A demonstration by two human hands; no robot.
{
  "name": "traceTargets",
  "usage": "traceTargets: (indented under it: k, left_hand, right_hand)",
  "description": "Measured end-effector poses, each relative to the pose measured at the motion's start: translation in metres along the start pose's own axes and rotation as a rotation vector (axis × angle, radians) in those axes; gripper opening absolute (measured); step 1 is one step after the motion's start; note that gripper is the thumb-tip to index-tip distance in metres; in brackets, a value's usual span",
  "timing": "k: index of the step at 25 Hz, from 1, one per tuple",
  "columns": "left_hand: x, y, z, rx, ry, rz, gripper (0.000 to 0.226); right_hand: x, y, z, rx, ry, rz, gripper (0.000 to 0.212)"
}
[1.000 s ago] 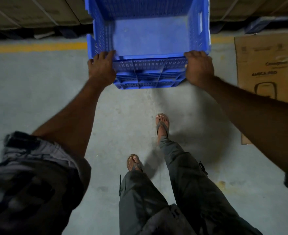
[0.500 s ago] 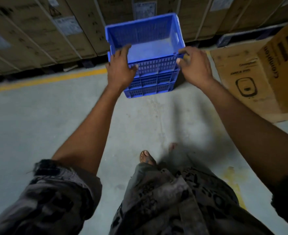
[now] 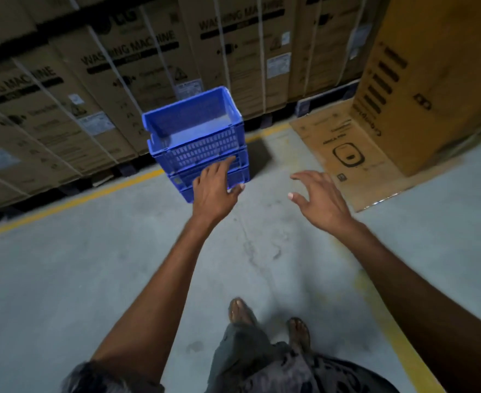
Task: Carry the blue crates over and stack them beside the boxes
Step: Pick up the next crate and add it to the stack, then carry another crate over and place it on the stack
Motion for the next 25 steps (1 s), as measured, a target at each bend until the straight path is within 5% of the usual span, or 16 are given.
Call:
traceTargets:
  k: [5,11,25]
  left_hand:
    - [-0.001,0.109,-0.066,-0.161,0.005,-0.009,0.065]
    - [-0.003,0.230,-0.181,-0.602,0.043,0.152,0.065]
    - [-0.105,0.527,-0.582,-1.293,-0.290,-0.067,0.066]
  right_hand:
    - [0.058,0.025,-0.108,-0.057,0.074,-0.081,0.045]
    - [0.101,0.045,-0.283,-0.261,0.296,-0.180,0.046]
    - [0.158,0.171,-0.816,-0.952,0.662,0.006,0.053]
Point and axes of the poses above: each hand's wrist, its own z-axis towards the middle knuckle, its own x-axis out of the back of the hand, y = z × x, the point moved 8 cm from there along z, towards the middle knuckle, and after that the axes turned 7 degrees about -x, right-handed, at the moved point
